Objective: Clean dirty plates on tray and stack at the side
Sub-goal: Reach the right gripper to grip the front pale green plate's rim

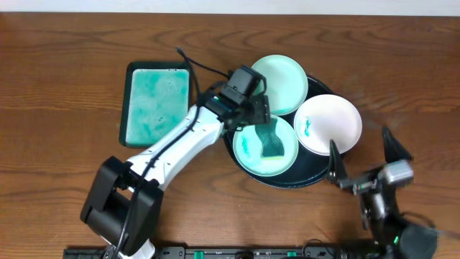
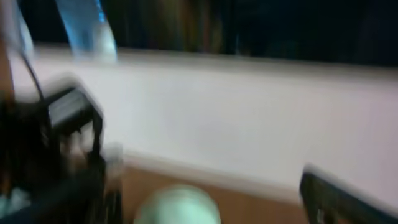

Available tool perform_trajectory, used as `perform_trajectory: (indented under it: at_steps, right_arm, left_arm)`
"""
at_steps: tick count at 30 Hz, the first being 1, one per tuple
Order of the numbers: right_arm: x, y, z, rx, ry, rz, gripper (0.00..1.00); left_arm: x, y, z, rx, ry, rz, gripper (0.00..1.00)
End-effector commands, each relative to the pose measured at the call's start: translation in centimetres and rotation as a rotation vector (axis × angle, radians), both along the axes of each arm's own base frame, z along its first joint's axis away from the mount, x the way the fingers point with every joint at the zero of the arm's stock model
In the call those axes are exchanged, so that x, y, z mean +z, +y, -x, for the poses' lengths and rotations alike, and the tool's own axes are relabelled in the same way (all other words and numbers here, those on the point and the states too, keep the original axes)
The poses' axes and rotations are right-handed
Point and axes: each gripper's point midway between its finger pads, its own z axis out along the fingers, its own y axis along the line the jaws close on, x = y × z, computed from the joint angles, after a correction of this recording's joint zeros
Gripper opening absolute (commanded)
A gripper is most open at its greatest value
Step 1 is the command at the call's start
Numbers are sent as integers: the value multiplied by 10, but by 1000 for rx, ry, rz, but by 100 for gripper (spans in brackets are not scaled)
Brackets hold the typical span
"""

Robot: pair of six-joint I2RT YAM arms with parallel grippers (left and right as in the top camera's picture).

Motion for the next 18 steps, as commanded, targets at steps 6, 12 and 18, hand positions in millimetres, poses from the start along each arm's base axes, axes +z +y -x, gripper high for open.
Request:
perform_trajectory:
  at_steps: [6, 12, 18]
  right_arm:
    - [-58, 32, -46, 201, 802, 67, 99]
    - [-112, 81, -45, 548, 1157, -96, 98]
    - [-173, 75, -62, 478, 1374, -133, 76]
  left_arm:
    - [-5, 25, -9, 28, 18, -28, 74]
    - [-5, 29, -11, 35, 22, -30, 74]
    - [-6, 29, -10, 35, 25, -32, 74]
